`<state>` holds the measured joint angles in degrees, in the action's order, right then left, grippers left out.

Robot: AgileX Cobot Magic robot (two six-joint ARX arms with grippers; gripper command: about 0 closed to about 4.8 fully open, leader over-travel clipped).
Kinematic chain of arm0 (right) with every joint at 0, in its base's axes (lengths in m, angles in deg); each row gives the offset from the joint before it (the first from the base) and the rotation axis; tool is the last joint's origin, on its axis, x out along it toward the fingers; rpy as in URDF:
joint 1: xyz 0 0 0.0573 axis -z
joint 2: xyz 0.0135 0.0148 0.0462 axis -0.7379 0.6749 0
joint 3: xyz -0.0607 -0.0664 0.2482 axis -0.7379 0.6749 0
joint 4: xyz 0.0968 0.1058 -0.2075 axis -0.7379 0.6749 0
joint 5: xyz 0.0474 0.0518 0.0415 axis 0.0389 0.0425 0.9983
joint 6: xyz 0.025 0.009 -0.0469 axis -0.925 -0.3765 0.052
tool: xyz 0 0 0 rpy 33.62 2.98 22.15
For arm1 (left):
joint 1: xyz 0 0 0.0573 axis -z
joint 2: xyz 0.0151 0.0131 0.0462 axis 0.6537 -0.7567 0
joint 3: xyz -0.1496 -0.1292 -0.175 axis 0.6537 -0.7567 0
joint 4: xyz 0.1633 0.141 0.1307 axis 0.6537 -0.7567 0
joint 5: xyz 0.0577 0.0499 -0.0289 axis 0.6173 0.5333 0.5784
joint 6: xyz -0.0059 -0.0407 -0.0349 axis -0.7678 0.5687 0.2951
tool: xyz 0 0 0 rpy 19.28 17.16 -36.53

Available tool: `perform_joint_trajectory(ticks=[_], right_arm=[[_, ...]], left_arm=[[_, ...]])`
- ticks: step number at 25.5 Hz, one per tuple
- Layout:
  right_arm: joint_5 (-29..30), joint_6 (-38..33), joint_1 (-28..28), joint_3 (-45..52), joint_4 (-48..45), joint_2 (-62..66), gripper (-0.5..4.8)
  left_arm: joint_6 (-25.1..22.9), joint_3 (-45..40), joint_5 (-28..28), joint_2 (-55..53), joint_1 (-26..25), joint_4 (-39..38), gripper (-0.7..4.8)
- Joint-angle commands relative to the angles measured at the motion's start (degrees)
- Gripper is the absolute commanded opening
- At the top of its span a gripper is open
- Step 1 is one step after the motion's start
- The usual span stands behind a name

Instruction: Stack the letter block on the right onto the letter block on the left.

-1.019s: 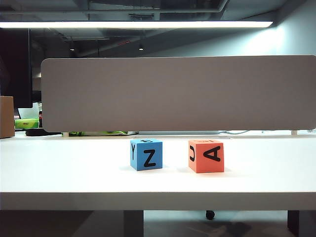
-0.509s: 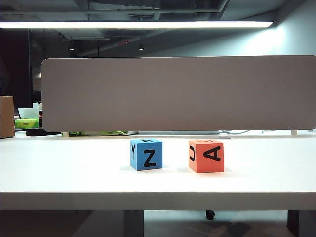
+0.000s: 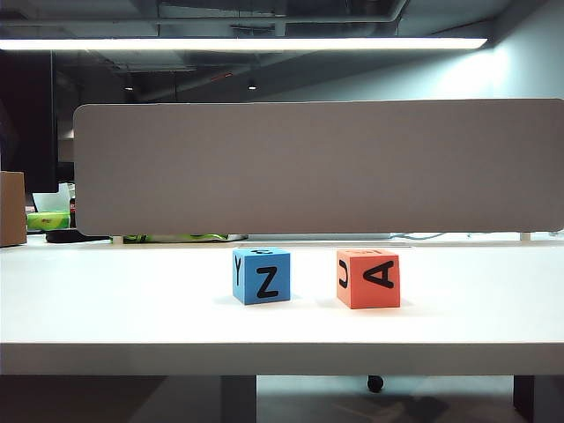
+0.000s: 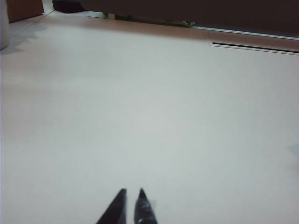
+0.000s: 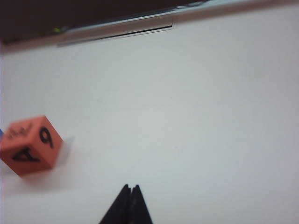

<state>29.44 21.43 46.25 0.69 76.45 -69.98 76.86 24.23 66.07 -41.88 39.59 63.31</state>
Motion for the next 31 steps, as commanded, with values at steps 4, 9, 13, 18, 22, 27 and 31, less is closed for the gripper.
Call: perform_joint_trajectory(ticks=[4, 9, 13, 18, 22, 27, 31], right_arm=[[1.1, -16.0, 0.0, -5.5, -1.4, -0.1, -0.05], [6.2, -11.1, 0.0, -17.4, 2.9, 0.3, -0.05], [13.0, 1.8, 0.0, -32.3, 15.2, 5.7, -0.05], [24.1, 2.8, -0.2, -43.4, 23.7, 20.7, -0.05], [27.7, 2.9, -1.4, -49.3, 24.7, 33.8, 0.07], [18.4, 3.4, -10.6, -58.1, 21.6, 55.1, 2.81], [9.2, 3.4, -17.8, -66.4, 20.5, 73.2, 3.12]], left_arm=[[19.8, 2.1, -12.3, 0.0, 0.1, 13.5, -0.05], [20.9, 10.9, -20.1, -0.2, 0.5, 9.7, -0.06], [9.8, 21.0, -27.8, -4.2, 0.5, 0.6, -0.06], [-3.5, 29.3, -31.7, -16.0, 0.5, -9.8, -0.06], [-7.9, 31.8, -34.7, -23.7, 0.6, -9.6, -0.06], [-7.8, 32.4, -34.8, -28.7, 0.5, -9.9, -0.06], [-7.9, 32.4, -34.8, -28.8, 0.5, -11.2, -0.05]])
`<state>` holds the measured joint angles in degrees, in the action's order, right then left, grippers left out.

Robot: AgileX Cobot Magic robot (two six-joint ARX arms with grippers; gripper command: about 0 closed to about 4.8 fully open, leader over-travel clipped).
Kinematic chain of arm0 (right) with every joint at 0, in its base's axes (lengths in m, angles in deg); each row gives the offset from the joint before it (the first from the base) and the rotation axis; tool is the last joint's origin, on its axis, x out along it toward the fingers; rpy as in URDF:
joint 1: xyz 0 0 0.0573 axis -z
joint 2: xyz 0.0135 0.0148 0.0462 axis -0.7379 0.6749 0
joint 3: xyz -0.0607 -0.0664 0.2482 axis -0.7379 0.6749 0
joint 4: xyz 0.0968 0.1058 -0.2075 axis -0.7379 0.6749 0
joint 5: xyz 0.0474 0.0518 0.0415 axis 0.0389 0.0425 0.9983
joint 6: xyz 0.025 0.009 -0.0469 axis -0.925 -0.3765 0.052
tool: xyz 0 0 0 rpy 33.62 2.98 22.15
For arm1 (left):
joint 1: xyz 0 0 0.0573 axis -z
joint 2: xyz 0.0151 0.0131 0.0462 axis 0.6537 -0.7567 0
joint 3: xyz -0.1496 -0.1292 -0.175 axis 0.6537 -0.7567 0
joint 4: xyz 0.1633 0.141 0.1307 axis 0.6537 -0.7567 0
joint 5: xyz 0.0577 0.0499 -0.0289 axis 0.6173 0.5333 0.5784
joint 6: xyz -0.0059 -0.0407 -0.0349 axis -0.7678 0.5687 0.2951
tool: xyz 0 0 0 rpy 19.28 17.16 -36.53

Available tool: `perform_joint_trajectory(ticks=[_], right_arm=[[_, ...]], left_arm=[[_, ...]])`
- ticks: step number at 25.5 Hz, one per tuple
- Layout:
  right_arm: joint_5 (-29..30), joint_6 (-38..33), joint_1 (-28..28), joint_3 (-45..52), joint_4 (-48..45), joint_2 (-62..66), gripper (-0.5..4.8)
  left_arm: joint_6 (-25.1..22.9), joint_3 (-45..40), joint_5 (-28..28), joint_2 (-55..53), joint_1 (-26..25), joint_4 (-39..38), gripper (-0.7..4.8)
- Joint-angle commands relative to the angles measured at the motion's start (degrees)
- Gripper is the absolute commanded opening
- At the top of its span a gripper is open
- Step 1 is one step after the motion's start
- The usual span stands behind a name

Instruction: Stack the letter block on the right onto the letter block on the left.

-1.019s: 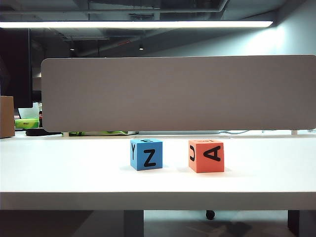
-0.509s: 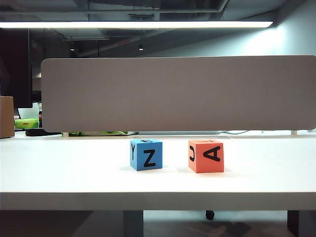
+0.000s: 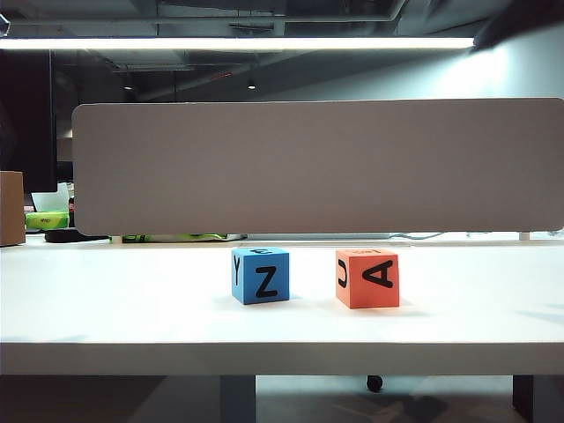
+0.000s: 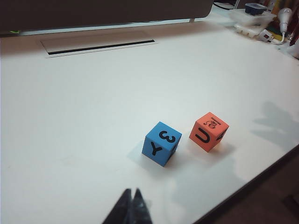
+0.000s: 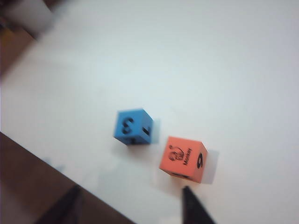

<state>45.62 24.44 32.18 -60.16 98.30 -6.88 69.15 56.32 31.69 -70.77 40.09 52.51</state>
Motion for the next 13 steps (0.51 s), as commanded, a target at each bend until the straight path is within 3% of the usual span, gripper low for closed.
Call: perform_joint_trajectory(ticks=[1, 4, 9, 13], right_arm=[[-8.9, 0.4, -4.6, -7.8, -0.8, 14.0, 3.35], [-12.0, 0.3, -6.8, -16.0, 2.9, 26.0, 4.0], [-17.9, 0.3, -8.8, -31.5, 17.4, 42.9, 4.32], [-17.6, 0.3, -9.4, -35.4, 22.2, 47.6, 4.33]], left_arm=[[-0.2, 0.3, -0.2, 0.1, 0.0, -0.8, -0.05], [-0.1, 0.3, -0.3, 0.4, 0.1, -2.9, -0.05], [-0.1, 0.3, -0.6, 1.0, 0.2, -9.4, -0.06], [-0.2, 0.3, -0.7, 1.2, 0.0, -11.5, -0.06]])
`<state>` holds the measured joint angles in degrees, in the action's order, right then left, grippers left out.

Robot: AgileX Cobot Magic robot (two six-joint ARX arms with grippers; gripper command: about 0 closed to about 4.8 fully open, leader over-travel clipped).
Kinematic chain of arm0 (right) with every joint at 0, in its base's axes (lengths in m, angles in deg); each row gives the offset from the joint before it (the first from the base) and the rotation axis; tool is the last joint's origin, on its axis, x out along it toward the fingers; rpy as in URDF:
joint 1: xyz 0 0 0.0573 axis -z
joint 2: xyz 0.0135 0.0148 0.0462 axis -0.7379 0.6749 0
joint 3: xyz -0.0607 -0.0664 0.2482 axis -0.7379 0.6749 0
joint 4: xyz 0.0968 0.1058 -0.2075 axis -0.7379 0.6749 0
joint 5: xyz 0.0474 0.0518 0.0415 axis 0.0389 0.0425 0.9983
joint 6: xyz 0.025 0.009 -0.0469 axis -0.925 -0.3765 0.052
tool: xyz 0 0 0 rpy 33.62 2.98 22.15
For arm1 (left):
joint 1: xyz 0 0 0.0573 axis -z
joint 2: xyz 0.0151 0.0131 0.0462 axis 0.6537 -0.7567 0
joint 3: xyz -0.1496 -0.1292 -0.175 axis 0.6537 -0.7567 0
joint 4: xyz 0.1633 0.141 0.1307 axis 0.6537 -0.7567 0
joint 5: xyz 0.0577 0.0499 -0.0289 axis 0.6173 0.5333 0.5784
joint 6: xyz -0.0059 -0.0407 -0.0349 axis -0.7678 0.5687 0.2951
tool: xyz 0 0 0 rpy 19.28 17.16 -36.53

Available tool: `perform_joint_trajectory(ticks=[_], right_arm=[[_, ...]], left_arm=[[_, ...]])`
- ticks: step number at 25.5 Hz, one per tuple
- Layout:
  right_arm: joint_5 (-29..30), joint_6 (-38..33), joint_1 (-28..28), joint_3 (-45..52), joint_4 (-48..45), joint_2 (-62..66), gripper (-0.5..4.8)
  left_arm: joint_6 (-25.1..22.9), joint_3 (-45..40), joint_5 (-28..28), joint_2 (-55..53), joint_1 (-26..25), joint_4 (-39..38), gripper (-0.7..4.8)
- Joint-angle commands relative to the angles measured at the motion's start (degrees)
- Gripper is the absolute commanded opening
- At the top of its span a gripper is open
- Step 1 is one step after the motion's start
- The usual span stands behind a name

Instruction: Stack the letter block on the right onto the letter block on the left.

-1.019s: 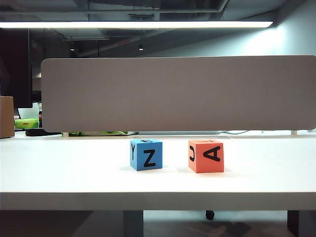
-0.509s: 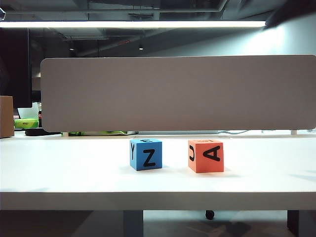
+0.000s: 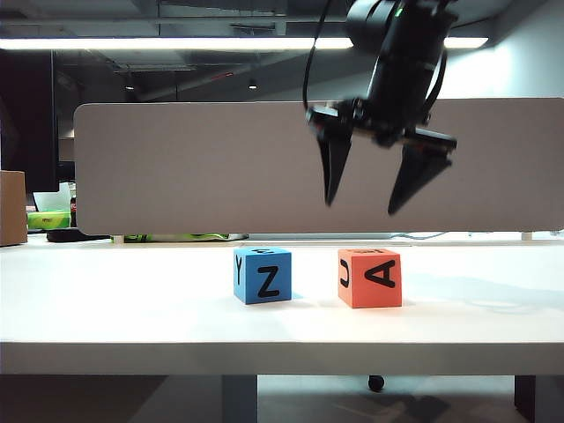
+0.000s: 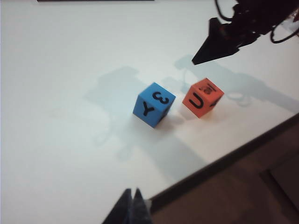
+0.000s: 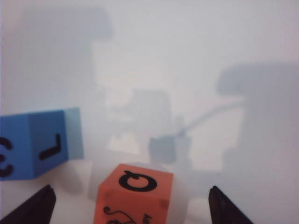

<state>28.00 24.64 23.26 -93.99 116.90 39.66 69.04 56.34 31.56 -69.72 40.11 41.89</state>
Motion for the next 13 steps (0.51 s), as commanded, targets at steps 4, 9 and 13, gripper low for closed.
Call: perform_joint_trajectory(ticks=[4, 9, 13], right_arm=[[0.0, 0.1, -1.9, -1.6, 5.0, 1.8, 4.33], [-0.5, 0.1, -3.6, -1.6, 6.5, 2.3, 4.33], [-3.8, 0.1, -4.3, -1.6, 6.4, 3.0, 4.33]], left_arm=[[0.0, 0.3, -0.5, 0.2, 0.1, -0.5, -0.06], [0.0, 0.3, -0.5, 0.2, 0.0, 0.1, -0.06], [0.0, 0.3, -0.5, 0.2, 0.0, 0.1, -0.06]])
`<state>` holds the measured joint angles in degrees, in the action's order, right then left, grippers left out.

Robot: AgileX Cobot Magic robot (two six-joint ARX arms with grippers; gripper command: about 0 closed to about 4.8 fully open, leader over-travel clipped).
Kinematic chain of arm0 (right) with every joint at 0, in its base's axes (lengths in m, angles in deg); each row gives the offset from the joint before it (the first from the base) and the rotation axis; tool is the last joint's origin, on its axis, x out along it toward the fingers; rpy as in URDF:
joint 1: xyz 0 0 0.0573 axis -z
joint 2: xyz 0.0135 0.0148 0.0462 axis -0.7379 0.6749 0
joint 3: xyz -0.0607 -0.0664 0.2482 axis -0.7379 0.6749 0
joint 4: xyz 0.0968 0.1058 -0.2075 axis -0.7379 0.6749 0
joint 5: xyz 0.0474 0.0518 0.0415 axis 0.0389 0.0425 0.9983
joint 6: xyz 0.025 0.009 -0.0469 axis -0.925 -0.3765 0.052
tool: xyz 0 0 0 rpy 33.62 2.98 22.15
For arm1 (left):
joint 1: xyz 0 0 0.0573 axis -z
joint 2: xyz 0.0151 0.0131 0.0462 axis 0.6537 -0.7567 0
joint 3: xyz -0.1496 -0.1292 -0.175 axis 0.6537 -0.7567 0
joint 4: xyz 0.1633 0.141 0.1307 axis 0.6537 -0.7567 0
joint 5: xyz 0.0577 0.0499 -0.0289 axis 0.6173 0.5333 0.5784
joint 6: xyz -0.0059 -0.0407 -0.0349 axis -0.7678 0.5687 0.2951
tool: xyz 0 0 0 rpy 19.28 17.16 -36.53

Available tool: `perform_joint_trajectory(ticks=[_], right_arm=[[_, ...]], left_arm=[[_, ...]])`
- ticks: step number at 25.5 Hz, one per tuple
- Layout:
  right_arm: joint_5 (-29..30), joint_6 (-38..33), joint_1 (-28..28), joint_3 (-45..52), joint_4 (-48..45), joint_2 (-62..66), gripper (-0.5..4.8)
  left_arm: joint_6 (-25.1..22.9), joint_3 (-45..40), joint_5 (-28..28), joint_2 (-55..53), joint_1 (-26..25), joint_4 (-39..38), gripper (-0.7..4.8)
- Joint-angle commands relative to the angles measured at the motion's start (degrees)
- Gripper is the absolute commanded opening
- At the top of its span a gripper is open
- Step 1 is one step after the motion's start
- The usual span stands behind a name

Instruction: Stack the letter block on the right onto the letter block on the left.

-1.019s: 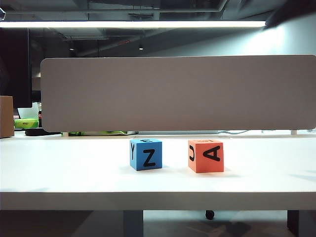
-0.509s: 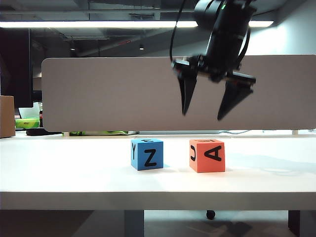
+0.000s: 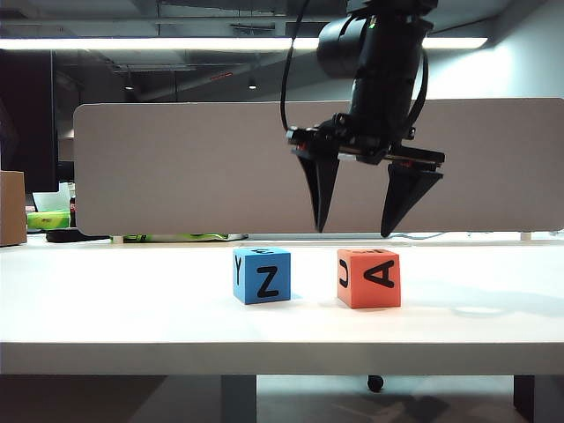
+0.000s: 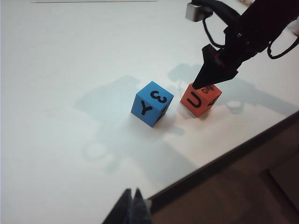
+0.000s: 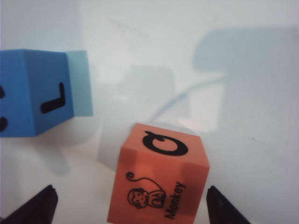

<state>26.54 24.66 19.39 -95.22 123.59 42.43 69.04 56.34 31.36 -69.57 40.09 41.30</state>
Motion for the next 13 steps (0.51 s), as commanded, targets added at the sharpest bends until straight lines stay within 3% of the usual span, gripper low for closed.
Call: perform_joint_trajectory(ticks=[1, 13], right_arm=[[-2.6, 0.1, -0.5, -0.4, -0.3, 0.3, 4.33], [-3.0, 0.1, -0.5, -0.4, 0.7, 4.4, 4.31]], left_arm=[[0.0, 0.3, -0.3, 0.2, 0.0, 0.7, -0.06], [0.0, 0.4, -0.3, 1.3, 0.0, 0.7, -0.06]])
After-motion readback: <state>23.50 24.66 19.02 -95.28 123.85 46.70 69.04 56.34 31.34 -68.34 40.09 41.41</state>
